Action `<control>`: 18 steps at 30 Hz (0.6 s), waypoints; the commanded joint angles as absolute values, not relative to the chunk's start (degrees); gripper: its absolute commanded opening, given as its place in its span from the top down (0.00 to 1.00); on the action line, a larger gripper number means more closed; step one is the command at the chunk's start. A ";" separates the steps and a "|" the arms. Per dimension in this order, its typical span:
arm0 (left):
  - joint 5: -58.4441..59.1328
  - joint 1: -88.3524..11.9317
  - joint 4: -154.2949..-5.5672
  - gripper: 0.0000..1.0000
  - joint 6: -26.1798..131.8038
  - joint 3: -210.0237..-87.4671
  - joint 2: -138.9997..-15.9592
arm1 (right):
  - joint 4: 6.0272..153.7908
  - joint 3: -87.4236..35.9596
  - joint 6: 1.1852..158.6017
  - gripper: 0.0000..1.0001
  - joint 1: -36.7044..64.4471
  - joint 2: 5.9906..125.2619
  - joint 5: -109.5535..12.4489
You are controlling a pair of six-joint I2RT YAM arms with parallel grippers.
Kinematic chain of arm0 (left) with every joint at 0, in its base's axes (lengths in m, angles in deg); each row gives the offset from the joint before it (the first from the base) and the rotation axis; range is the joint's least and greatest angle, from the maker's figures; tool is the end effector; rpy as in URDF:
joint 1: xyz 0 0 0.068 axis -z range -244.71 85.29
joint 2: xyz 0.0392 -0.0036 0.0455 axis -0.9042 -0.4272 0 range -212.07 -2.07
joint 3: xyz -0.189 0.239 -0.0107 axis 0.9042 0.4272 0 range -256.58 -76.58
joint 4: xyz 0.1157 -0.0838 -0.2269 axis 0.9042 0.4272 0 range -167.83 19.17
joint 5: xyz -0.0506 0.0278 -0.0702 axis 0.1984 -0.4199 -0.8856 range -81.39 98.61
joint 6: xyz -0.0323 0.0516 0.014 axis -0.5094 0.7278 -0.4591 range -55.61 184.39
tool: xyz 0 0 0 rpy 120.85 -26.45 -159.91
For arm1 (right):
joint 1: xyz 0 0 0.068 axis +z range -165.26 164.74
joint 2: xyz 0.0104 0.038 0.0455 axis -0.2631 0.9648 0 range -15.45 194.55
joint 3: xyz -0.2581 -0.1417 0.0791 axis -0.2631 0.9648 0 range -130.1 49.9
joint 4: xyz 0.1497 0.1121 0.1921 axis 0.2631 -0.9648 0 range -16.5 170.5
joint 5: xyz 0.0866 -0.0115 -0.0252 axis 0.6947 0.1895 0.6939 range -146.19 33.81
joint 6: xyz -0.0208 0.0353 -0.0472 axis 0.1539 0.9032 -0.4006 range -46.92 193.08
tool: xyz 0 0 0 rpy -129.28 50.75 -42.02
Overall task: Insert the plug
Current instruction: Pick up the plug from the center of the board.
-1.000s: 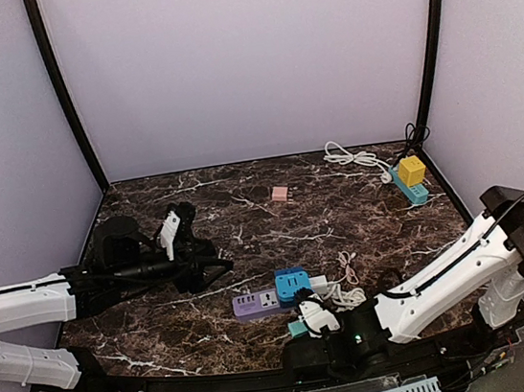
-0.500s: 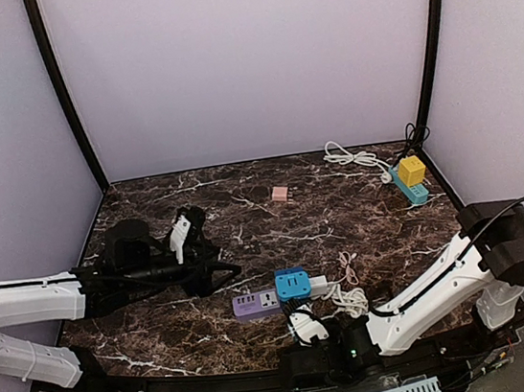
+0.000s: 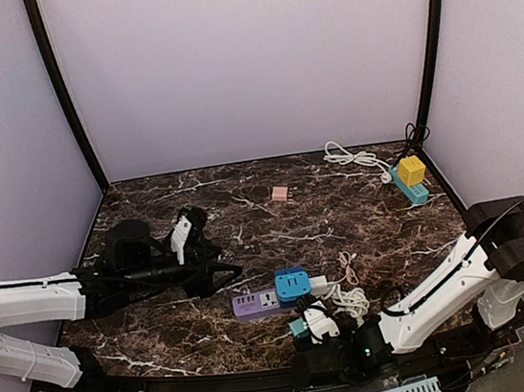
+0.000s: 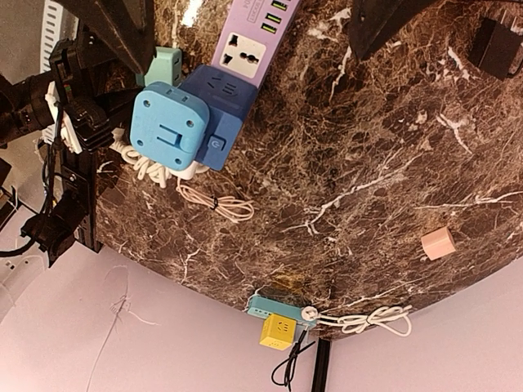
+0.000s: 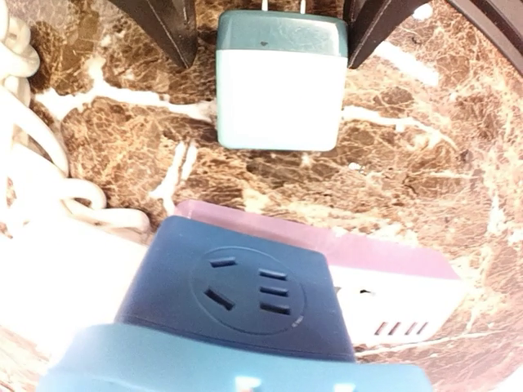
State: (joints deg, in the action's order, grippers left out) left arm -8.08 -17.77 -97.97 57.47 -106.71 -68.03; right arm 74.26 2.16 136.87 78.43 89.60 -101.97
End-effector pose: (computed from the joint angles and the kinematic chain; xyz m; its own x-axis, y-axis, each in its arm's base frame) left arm 0.1632 -0.1947 0.2536 -0.2903 0.1416 -0.9464 0.8599 0.4725 -0.1931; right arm 0.0128 0.3330 0.1246 -0.6174 -0.1491 -0.7724 -0.3681 0.9225 0.1161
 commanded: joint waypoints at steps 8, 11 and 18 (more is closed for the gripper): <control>-10.10 -16.22 -99.68 0.27 59.62 -105.52 -67.32 | 79.05 5.88 128.48 0.83 76.24 91.16 -89.03; -10.77 -16.05 -98.96 0.28 60.00 -105.25 -66.54 | 79.00 6.00 126.54 1.00 77.02 89.61 -87.13; -12.89 -15.98 -95.00 0.30 53.66 -104.75 -63.79 | 73.12 0.53 116.12 1.00 82.38 86.70 -84.41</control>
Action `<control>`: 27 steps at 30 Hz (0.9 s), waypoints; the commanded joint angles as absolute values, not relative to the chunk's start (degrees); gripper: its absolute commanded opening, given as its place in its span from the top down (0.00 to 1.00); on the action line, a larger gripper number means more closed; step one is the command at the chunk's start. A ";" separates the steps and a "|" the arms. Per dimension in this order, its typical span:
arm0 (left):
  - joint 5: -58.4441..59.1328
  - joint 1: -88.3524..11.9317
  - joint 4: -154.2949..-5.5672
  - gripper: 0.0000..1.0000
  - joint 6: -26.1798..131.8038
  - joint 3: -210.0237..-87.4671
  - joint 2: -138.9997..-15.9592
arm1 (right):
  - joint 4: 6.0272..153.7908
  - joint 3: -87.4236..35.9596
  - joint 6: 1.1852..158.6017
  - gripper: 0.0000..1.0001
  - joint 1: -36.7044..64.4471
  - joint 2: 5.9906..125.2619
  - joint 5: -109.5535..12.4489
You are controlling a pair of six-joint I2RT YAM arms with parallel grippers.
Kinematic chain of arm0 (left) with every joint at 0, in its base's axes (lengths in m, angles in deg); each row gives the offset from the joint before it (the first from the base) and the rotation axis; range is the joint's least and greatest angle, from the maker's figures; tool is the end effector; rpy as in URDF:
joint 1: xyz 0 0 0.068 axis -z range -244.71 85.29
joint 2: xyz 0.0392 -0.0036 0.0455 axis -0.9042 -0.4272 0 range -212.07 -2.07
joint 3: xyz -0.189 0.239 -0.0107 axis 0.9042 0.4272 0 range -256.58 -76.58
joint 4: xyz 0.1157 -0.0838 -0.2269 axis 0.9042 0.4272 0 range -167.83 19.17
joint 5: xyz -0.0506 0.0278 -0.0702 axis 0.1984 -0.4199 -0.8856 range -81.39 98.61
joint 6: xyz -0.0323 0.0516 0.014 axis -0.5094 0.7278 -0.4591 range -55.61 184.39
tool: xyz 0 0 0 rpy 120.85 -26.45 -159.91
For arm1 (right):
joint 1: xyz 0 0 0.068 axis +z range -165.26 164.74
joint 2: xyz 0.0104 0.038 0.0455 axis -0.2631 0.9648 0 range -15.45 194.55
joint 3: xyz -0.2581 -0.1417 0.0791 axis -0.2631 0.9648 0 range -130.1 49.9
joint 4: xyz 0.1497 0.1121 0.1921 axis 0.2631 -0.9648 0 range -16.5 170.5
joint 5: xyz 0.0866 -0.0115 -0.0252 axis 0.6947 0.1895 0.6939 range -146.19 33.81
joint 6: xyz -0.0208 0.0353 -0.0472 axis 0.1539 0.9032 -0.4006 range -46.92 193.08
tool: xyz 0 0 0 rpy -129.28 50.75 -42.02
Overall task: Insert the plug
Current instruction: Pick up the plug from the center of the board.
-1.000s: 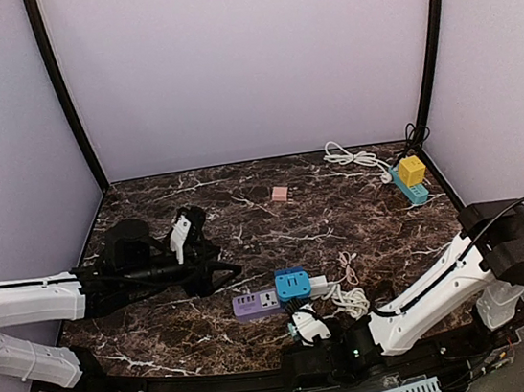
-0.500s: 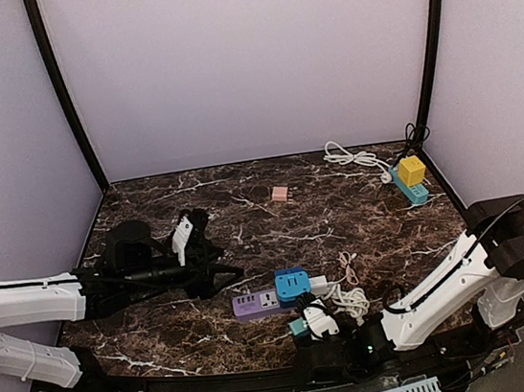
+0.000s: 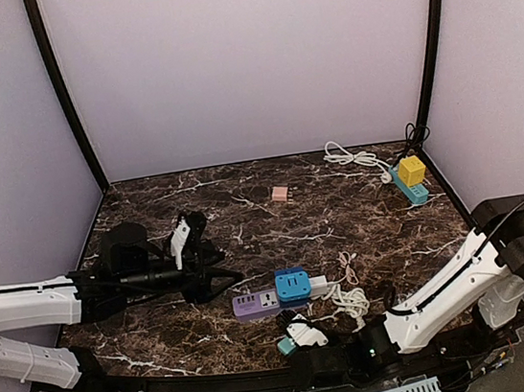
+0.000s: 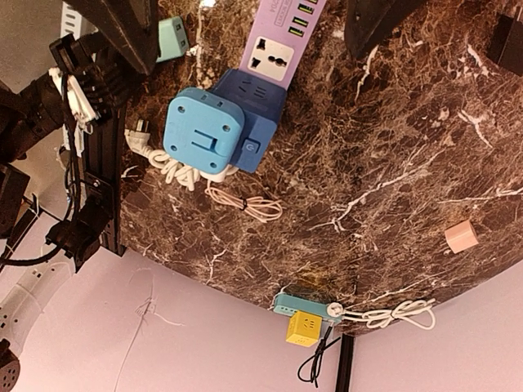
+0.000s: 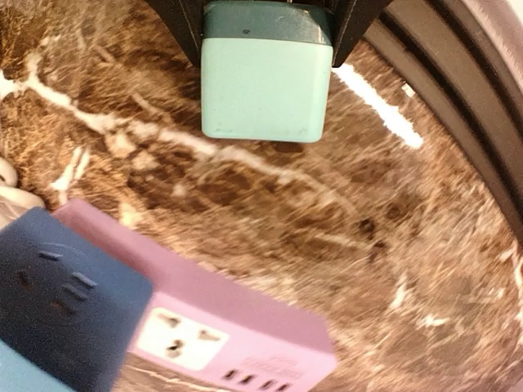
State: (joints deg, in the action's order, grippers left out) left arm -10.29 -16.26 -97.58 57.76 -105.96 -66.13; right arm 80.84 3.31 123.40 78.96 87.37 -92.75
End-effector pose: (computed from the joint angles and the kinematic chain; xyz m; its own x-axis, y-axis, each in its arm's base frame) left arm 0.1520 -0.1947 0.2559 -0.2754 0.1460 -0.9502 0.8898 0.4129 -0.1945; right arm 0.0034 0.3400 0.1340 -0.5965 -0.3164 -0.7376 -0.5740 0.8105 0.1166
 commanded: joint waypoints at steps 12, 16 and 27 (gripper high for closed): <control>-31.48 -16.18 -95.08 0.26 43.53 -113.51 -63.84 | 82.12 -4.04 81.42 1.00 82.08 67.88 -101.02; -33.82 -16.25 -94.43 0.23 38.19 -118.45 -65.76 | 96.85 -1.09 64.46 1.00 77.85 64.51 -101.78; -31.72 -16.25 -93.73 0.33 34.24 -123.66 -68.87 | 110.70 -1.62 49.34 1.00 72.75 64.02 -94.47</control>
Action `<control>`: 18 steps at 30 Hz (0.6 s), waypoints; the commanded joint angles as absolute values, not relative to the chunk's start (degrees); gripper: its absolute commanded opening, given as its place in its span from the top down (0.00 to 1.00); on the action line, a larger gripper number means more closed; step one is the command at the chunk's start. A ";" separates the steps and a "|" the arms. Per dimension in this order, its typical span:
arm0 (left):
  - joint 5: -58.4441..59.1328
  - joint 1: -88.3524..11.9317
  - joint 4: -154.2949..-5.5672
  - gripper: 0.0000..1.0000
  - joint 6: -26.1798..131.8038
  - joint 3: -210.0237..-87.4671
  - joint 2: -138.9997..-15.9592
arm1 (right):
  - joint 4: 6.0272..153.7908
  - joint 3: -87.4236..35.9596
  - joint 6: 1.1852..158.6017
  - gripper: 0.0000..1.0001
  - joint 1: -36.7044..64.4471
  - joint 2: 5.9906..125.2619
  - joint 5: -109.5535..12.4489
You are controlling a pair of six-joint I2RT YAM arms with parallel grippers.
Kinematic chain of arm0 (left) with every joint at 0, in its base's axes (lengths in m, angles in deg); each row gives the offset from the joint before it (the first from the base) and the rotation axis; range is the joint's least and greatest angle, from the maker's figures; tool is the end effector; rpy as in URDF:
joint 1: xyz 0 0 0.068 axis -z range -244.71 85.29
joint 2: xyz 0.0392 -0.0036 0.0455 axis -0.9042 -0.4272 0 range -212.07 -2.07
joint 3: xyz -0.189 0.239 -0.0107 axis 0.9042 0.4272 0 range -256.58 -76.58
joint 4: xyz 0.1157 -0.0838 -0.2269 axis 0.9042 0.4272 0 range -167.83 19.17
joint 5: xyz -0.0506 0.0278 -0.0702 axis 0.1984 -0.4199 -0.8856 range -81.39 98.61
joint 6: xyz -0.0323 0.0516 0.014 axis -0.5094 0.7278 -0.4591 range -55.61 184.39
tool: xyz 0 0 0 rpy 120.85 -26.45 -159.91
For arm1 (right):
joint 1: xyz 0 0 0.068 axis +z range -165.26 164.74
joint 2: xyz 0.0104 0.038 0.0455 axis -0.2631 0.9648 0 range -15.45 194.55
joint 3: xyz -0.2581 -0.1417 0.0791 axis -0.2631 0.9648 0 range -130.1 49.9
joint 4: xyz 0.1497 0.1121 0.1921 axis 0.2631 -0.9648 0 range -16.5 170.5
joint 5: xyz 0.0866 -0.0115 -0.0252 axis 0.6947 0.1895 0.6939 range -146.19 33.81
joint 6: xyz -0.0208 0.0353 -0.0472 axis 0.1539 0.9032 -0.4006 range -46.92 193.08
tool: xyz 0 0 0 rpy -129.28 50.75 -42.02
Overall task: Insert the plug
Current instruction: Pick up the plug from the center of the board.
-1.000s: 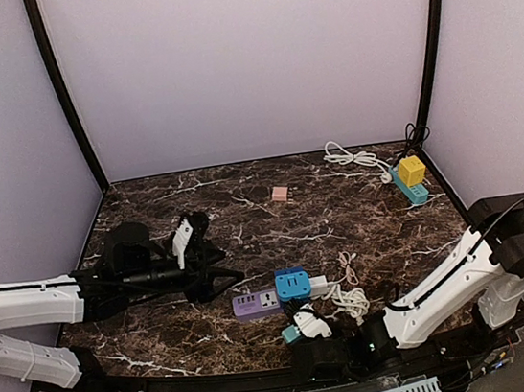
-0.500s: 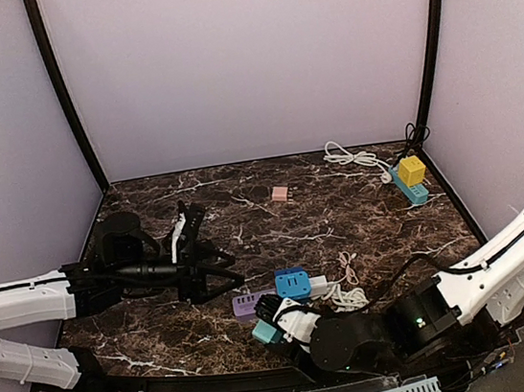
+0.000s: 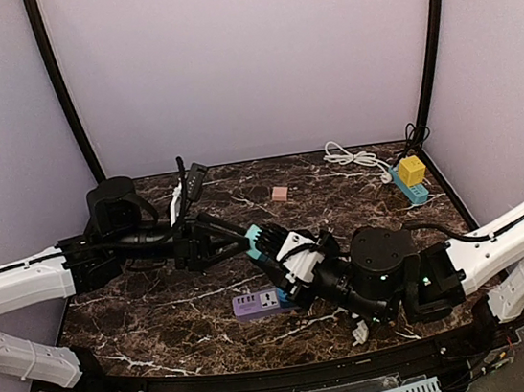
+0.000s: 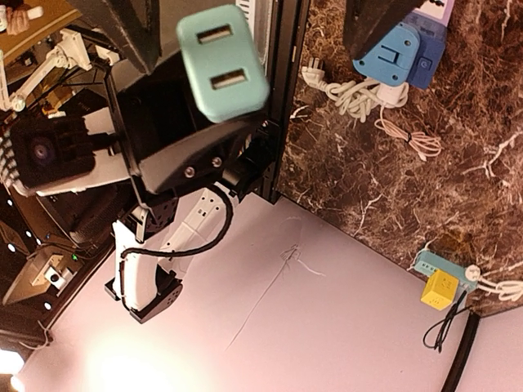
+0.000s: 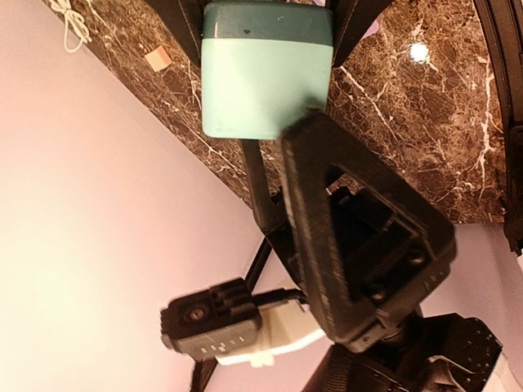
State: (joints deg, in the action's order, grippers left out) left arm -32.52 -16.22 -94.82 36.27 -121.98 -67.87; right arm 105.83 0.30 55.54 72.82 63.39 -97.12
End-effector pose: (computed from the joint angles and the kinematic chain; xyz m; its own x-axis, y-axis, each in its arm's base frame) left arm 0.1523 -0.2193 0.3463 -0.5057 0.0357 -0.8620 0.8627 0.0276 -0.5050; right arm 0.0420 0.3203 0.3266 0.2189 -0.2696 -0.9378 -0.6997 0.6265 -0.3434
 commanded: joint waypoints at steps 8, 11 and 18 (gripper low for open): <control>-31.26 -16.20 -93.46 0.82 34.01 -124.28 -69.35 | 109.33 -1.86 47.94 1.00 72.77 63.81 -92.23; -34.18 -15.60 -94.17 0.98 37.23 -123.18 -68.97 | 109.36 -1.48 47.36 1.00 72.68 63.08 -92.56; -31.86 -15.50 -93.10 0.99 43.69 -121.21 -68.10 | 102.29 -3.79 53.54 0.41 71.90 61.99 -95.78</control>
State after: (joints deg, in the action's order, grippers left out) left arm -32.89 -15.56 -93.09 33.87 -122.53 -69.29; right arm 103.64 -0.47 45.48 72.01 64.16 -95.63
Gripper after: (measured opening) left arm 0.112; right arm 0.404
